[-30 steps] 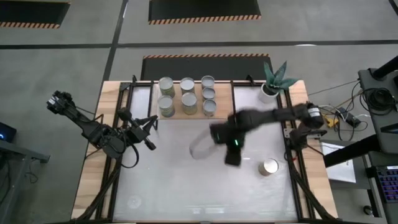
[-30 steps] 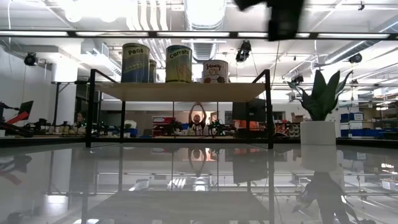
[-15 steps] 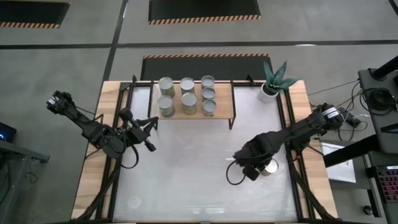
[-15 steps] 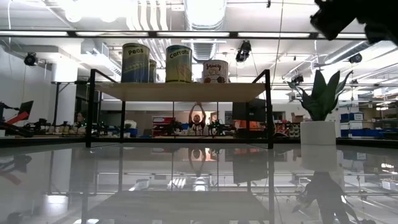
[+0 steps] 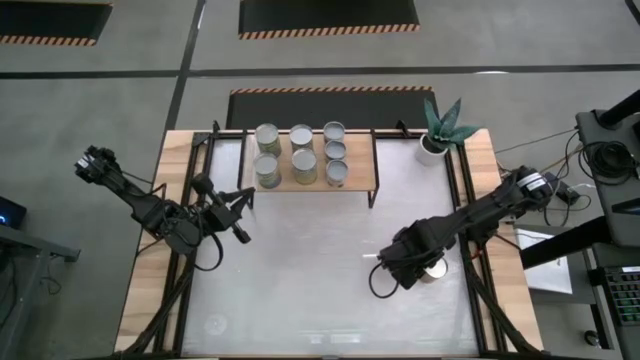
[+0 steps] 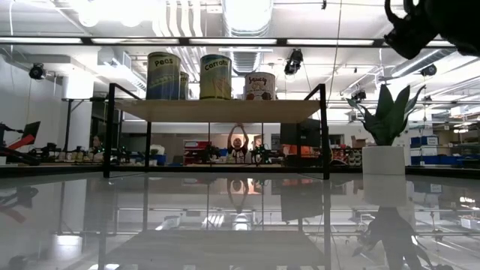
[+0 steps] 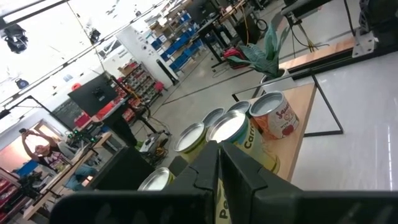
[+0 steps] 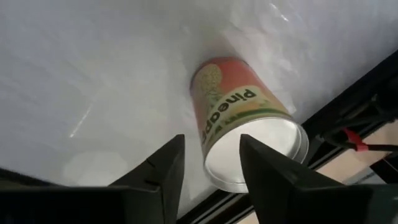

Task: Pick and place cans onto a shelf
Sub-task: Put the canned pineapple on the shelf

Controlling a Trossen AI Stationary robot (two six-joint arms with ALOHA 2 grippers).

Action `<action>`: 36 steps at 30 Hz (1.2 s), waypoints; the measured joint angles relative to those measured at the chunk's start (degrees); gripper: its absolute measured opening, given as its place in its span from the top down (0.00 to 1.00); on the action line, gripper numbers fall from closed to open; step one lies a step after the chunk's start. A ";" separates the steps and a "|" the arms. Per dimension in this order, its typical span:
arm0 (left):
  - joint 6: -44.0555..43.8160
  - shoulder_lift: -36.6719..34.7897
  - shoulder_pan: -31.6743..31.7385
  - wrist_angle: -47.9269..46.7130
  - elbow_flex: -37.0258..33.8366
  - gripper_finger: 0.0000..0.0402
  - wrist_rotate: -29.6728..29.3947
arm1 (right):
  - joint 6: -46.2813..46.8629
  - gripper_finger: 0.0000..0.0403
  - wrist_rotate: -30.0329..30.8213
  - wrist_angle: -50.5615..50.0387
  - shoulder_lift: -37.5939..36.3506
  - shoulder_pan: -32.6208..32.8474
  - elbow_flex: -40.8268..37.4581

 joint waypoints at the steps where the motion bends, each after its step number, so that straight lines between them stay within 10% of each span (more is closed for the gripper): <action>1: 0.00 0.00 0.00 -0.02 0.00 1.00 0.00 | 0.28 0.64 -0.02 -0.10 0.37 0.09 -0.22; 14: 0.00 0.00 0.00 -0.02 0.00 1.00 0.00 | 0.59 0.95 0.15 -0.56 3.45 1.22 -1.66; 36: 0.00 0.00 0.00 -0.02 0.00 1.00 0.00 | -5.59 0.98 9.78 -1.64 3.39 2.01 8.65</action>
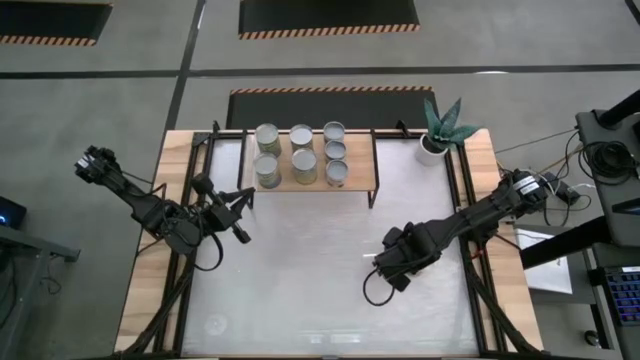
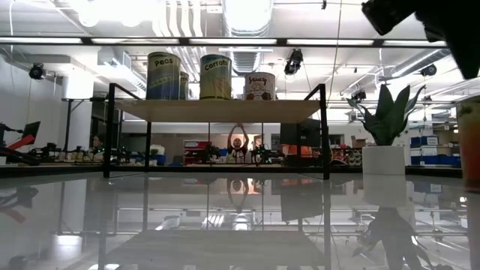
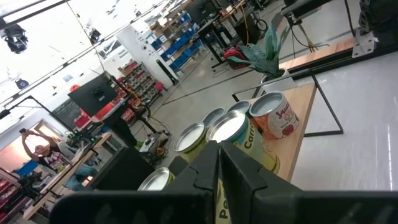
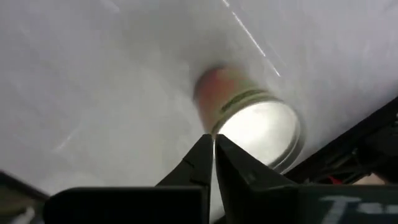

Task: Pick and place cans onto a shelf
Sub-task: Put the canned pineapple on the shelf

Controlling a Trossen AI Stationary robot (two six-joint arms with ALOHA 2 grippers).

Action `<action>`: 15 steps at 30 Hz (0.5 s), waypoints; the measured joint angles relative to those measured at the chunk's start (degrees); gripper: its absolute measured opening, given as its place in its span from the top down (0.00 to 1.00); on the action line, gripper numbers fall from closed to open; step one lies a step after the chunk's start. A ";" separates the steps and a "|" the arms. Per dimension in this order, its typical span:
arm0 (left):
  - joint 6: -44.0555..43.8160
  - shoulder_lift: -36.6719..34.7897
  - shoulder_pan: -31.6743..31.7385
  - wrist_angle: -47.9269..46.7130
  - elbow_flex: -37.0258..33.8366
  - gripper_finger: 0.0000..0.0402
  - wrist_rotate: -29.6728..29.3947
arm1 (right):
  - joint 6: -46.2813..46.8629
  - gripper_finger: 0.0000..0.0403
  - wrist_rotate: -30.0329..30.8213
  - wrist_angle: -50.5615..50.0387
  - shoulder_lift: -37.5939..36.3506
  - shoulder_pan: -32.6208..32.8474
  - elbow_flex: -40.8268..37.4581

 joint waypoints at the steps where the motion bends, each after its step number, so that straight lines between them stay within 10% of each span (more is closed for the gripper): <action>1: 0.00 0.00 0.00 -0.01 0.00 1.00 0.00 | -0.95 0.98 -0.63 0.15 0.00 0.42 -0.19; 15: -0.02 0.00 0.02 0.02 0.00 1.00 0.00 | 0.10 0.57 1.64 3.22 0.49 2.47 -4.66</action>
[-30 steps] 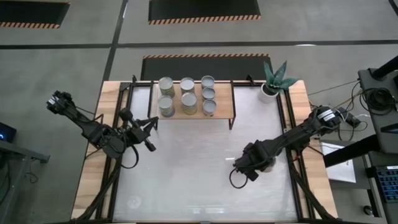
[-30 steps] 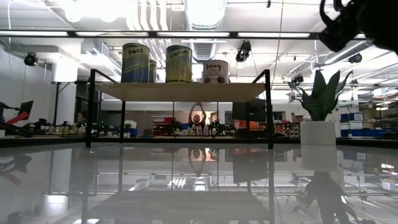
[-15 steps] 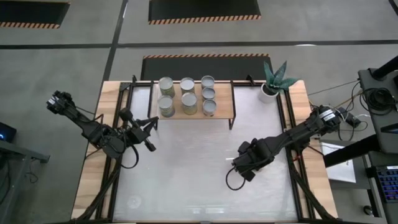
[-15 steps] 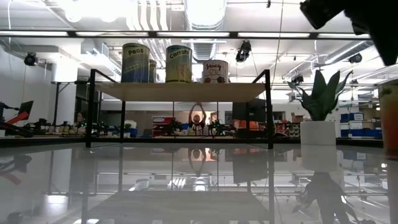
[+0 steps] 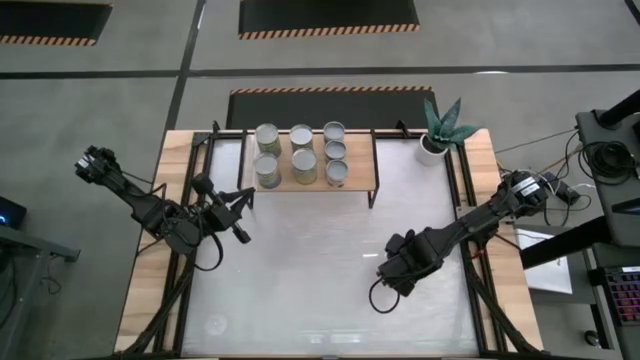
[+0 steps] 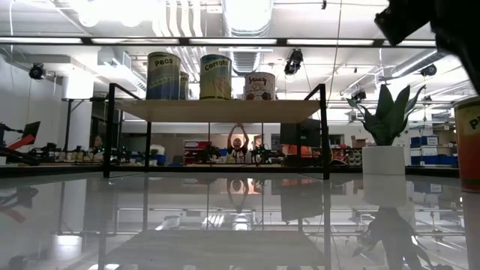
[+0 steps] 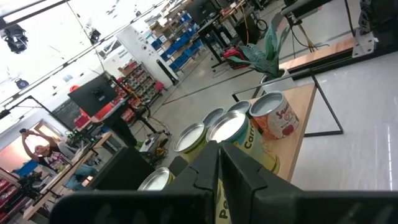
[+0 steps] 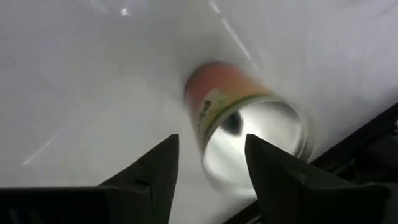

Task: Pick and place cans onto a shelf
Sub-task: Put the canned pineapple on the shelf

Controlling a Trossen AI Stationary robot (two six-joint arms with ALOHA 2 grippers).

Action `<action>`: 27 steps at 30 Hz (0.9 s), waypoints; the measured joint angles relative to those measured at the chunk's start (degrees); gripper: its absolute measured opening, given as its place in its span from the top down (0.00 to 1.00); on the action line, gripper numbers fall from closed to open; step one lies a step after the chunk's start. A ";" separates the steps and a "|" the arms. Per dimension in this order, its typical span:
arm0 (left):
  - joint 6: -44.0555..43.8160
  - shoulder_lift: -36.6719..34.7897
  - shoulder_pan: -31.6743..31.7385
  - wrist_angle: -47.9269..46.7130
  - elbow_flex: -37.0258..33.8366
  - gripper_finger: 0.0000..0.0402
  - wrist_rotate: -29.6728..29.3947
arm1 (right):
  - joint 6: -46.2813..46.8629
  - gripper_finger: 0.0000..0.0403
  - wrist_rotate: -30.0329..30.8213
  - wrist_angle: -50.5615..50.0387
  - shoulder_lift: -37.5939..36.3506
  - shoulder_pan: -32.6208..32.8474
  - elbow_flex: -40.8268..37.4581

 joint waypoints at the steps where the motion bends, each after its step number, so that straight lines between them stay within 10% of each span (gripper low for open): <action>1: 0.00 0.00 0.00 0.00 0.00 1.00 0.00 | -0.20 0.57 0.69 0.07 0.31 0.00 -0.32; 11: 0.00 0.00 0.00 0.02 0.00 1.00 0.00 | -1.71 0.93 2.26 0.93 6.37 0.05 -0.77; 27: 0.00 0.00 0.00 0.04 0.00 1.00 0.00 | -6.20 0.98 12.81 -1.11 2.51 0.00 9.10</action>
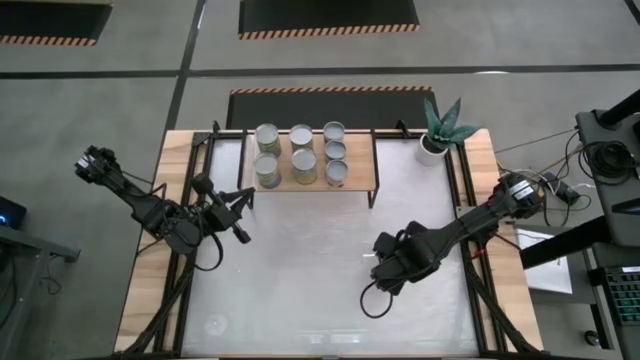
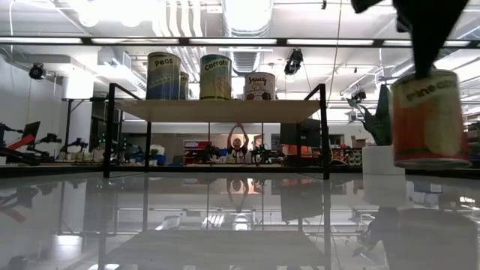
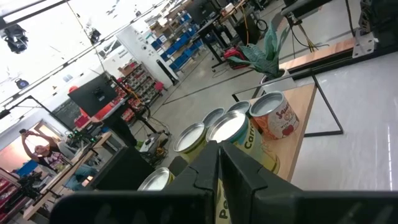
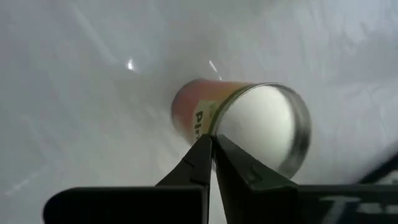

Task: Pick and place cans onto a shelf
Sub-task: Put the canned pineapple on the shelf

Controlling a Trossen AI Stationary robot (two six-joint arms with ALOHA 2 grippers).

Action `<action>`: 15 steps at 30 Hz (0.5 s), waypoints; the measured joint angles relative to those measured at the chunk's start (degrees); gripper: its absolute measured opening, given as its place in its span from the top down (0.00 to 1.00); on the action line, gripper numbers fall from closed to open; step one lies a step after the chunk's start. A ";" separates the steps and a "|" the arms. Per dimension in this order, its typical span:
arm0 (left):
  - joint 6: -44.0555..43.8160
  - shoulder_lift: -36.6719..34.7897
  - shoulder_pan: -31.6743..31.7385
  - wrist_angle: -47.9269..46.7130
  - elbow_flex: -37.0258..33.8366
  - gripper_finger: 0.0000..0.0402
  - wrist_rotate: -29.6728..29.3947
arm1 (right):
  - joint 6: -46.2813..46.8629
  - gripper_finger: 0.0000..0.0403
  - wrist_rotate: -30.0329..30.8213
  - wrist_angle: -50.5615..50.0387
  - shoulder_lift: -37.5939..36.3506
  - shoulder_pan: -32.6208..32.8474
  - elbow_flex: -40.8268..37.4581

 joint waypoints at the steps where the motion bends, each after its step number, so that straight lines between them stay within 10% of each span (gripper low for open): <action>1: 0.01 0.00 0.00 -0.01 0.00 1.00 0.00 | -0.49 0.98 0.73 0.13 0.06 0.00 0.53; 15: 0.00 0.00 0.00 0.03 0.00 1.00 0.00 | -15.49 0.98 11.75 -0.62 -0.05 -0.89 13.26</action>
